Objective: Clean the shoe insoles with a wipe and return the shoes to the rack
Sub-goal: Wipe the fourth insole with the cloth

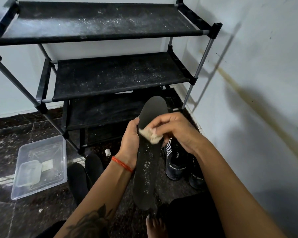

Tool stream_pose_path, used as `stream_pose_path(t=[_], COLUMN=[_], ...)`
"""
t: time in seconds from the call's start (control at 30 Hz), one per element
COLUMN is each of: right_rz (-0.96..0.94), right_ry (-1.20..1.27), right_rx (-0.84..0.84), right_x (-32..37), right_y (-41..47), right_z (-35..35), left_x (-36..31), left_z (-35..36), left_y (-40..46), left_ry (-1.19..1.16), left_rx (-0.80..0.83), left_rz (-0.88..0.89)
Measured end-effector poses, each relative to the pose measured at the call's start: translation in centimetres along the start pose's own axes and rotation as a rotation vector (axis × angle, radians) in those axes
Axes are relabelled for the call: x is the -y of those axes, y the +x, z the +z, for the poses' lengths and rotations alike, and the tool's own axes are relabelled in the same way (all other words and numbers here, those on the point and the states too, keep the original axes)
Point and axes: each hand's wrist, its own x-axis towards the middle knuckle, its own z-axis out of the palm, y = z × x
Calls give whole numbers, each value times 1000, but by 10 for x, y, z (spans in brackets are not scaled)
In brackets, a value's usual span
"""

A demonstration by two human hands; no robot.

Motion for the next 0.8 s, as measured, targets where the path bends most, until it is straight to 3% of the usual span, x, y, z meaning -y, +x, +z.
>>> stream_pose_path(t=[0.13, 0.2, 0.57, 0.67, 0.8], right_rz=[-57, -40, -38, -58, -25], right_ry=[238, 202, 72, 289, 510], right_rx=[-592, -761, -643, -606, -775], right_x=[-1, -2, -3, 2, 0], right_y=[6, 6, 7, 7, 6], right_z=[-14, -16, -10, -14, -28], left_x=[3, 5, 10, 9, 6], left_z=[-5, -7, -5, 0, -1], left_y=[5, 7, 8, 5, 3], left_ry=[-60, -94, -1, -37, -51], left_rx=[17, 49, 37, 59, 92], left_rz=[-80, -92, -13, -31, -30])
